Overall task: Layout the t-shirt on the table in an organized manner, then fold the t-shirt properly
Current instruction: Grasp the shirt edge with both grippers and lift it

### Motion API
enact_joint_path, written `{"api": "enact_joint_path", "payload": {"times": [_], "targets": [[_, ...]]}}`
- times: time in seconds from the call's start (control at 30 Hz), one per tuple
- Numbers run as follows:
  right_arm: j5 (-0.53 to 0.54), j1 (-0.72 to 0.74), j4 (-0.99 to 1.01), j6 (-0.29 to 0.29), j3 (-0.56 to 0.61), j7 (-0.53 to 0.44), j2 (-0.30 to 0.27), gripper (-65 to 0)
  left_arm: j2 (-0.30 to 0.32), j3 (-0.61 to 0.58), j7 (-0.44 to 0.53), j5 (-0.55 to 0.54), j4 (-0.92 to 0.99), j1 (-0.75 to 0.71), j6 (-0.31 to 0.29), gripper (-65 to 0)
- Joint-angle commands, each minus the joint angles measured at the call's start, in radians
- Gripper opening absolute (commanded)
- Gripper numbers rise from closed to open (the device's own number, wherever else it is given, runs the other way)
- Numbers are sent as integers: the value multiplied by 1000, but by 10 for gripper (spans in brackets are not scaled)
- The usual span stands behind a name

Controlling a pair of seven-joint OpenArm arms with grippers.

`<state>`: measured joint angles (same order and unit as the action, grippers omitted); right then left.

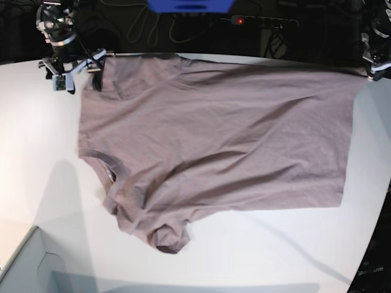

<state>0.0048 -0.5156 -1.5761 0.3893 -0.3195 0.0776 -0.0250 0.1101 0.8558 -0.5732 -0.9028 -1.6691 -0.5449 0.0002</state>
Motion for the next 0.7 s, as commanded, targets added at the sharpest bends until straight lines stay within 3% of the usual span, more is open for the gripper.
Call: {"api": "enact_joint_path", "payload": {"times": [0.0, 0.5, 0.67], "targets": [[7, -18, -20, 13, -3, -19, 9, -231, 12, 7, 17, -8, -13, -8, -7, -650], [4, -45, 52, 15, 6, -11, 76, -231, 12, 3, 17, -8, -15, -1, -7, -650], [4, -50, 81, 15, 72, -11, 76, -233, 12, 3, 17, -8, -15, 1, -7, -650]]}}
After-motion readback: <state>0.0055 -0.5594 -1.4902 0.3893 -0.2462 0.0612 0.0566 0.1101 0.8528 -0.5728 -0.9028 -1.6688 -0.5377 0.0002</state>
